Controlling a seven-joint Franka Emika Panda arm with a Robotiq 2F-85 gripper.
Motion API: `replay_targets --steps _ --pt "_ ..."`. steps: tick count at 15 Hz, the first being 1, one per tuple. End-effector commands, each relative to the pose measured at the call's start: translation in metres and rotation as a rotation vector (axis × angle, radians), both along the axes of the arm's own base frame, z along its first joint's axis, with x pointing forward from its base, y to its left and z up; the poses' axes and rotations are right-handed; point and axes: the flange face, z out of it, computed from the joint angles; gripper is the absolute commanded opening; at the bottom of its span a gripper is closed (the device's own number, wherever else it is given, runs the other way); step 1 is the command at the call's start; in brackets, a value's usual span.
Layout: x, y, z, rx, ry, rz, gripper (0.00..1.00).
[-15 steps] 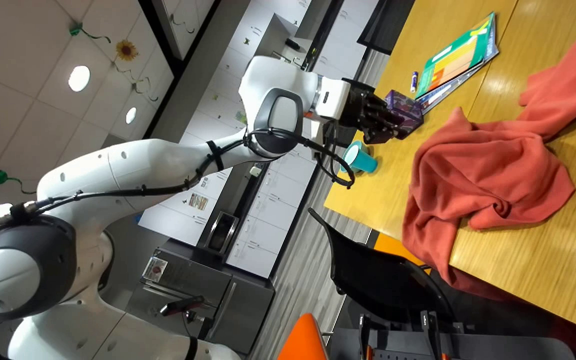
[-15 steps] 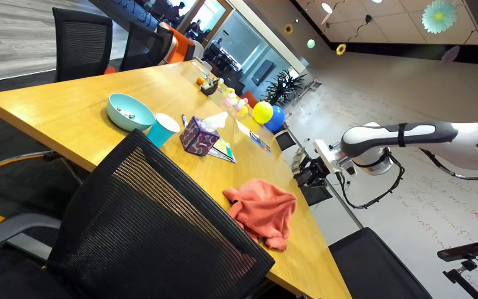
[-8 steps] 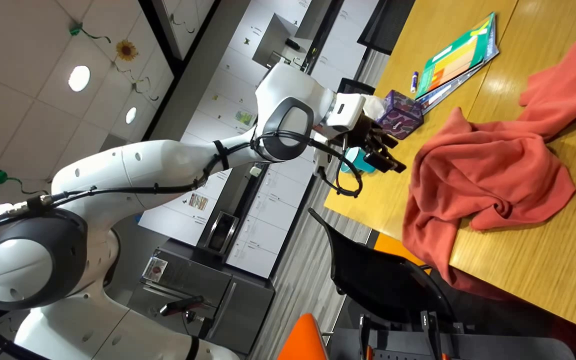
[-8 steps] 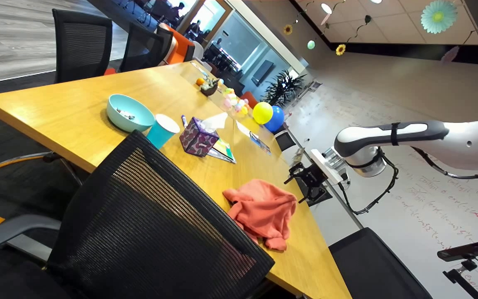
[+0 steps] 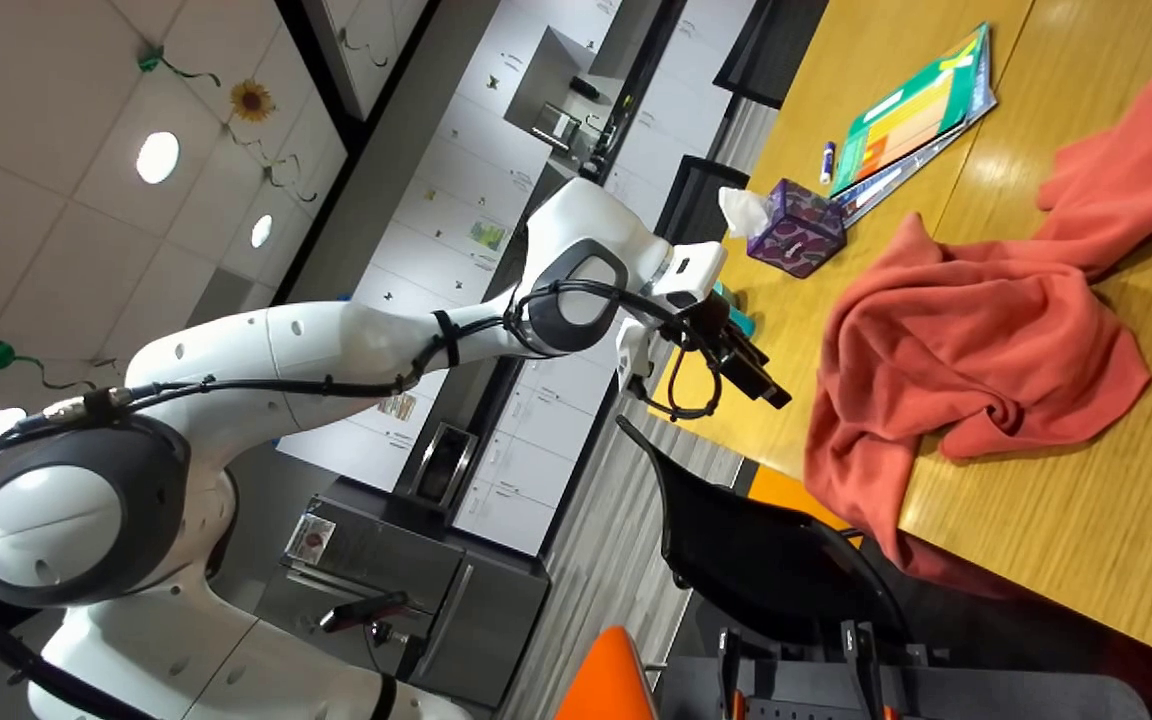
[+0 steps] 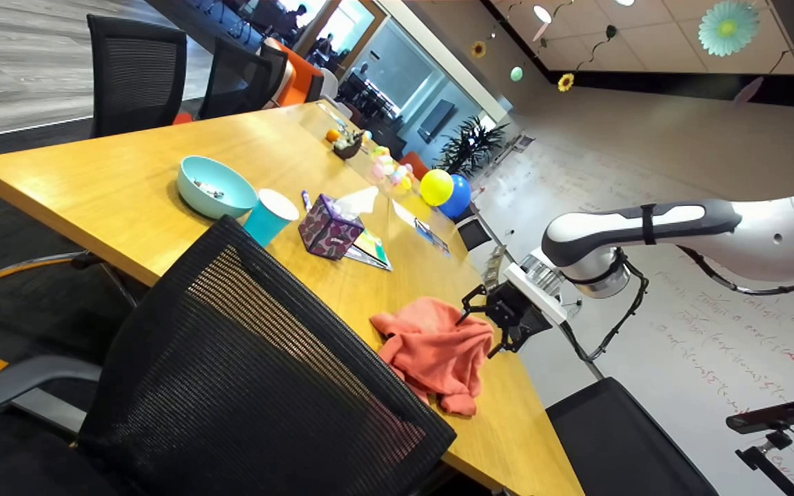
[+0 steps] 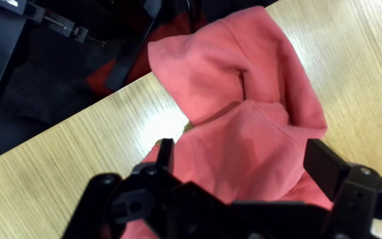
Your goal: Bunch up the peach sweatshirt
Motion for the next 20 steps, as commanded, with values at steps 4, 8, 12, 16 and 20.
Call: replay_targets --steps 4,8,12,16,20 --pt "0.005 0.028 -0.025 -0.008 0.002 0.081 1.0" --pt "0.01 0.036 -0.042 -0.045 0.033 0.085 1.0" --pt "0.014 0.067 -0.076 -0.075 0.079 0.191 1.0" --pt "0.018 0.089 -0.113 -0.081 0.046 0.297 1.0" --pt "0.024 0.091 -0.143 -0.087 -0.029 0.36 1.0"
